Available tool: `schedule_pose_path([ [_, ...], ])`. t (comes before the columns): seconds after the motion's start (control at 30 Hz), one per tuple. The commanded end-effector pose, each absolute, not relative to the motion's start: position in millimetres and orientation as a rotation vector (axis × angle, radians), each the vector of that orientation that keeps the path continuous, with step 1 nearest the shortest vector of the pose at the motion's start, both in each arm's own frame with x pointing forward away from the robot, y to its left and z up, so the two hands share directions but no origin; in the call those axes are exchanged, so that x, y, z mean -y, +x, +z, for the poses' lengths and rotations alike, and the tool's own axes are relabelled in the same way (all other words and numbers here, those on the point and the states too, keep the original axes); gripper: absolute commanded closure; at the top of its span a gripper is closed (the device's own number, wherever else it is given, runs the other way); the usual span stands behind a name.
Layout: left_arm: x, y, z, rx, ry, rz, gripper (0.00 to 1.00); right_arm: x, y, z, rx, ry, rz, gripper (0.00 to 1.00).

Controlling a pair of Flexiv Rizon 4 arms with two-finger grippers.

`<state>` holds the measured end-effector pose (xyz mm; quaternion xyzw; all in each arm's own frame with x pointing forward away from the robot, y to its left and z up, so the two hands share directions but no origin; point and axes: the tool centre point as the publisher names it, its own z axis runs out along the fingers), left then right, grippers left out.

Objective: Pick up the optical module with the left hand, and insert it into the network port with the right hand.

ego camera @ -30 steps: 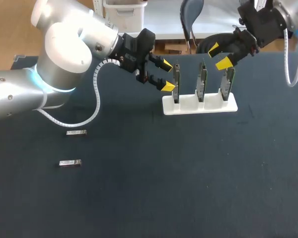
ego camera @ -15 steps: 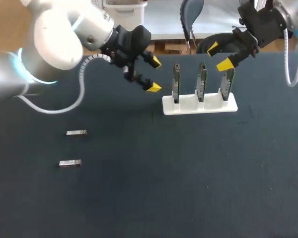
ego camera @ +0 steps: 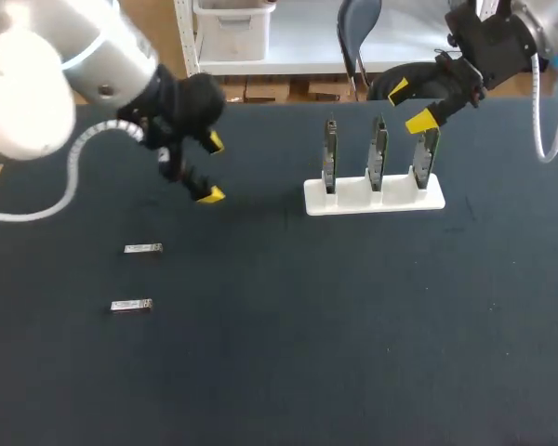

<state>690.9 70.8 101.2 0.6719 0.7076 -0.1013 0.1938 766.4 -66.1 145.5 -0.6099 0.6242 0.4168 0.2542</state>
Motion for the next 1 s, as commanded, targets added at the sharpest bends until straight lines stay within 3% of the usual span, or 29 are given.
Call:
schedule_pose_path([
  [0.03, -98, 648, 108, -1.983, 1.855, -0.125, 0.00, 66, 765, 145, -1.697, -1.655, 1.129, 0.00],
  [0.47, -156, 607, 66, -2.132, 1.971, -0.040, 0.00, 66, 765, 145, -1.697, -1.655, 1.129, 0.00],
  [1.0, -182, 617, 22, -2.210, 2.092, -0.040, 0.00, 66, 765, 145, -1.697, -1.655, 1.129, 0.00],
])
